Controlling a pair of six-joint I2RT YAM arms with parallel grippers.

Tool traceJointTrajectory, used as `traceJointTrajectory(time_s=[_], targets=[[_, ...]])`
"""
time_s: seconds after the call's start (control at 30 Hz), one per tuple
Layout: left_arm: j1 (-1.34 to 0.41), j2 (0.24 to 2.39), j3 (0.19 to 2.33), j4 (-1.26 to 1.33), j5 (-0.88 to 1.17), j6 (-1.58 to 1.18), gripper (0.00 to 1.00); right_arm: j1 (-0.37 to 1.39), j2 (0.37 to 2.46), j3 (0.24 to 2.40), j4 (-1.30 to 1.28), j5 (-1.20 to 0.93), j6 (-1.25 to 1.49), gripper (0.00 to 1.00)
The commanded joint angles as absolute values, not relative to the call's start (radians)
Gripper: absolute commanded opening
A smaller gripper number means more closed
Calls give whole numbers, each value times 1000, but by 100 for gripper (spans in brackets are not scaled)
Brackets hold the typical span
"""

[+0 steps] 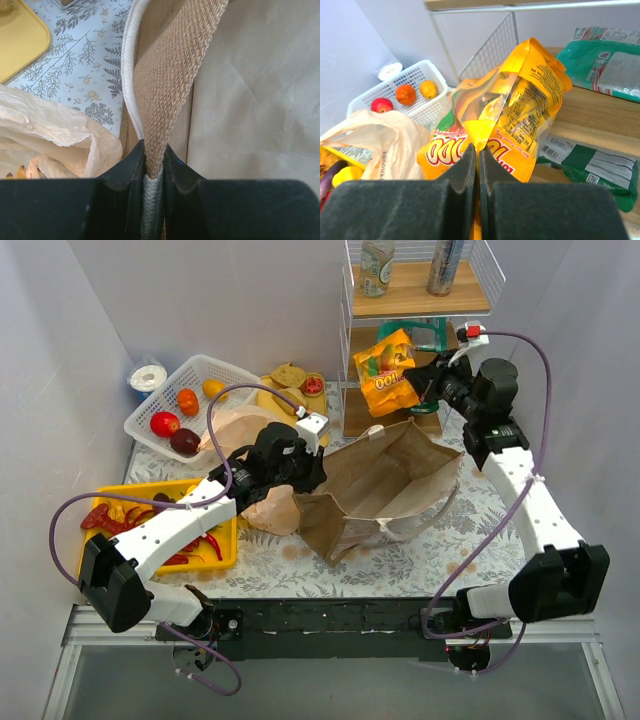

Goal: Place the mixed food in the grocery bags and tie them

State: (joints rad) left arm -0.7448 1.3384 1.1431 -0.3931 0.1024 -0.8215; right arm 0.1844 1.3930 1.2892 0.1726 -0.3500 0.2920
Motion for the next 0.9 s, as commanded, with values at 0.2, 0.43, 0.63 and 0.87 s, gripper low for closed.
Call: traceJointTrajectory(time_s=[0.2, 0.43, 0.63, 0.87], targets=[[-738, 1290, 1137, -354, 141, -848, 6, 187, 1062, 1238, 126, -279, 264, 1], [-738, 1292, 1135, -353, 123, -847, 4, 187, 996, 1377, -72, -265, 244, 1], [-738, 1275, 1124, -336, 112, -854, 3, 187, 945, 1391, -172, -428, 314, 1], [-710, 1305, 1126, -334, 123, -880, 3, 199, 812, 1247, -253, -543, 365, 1]])
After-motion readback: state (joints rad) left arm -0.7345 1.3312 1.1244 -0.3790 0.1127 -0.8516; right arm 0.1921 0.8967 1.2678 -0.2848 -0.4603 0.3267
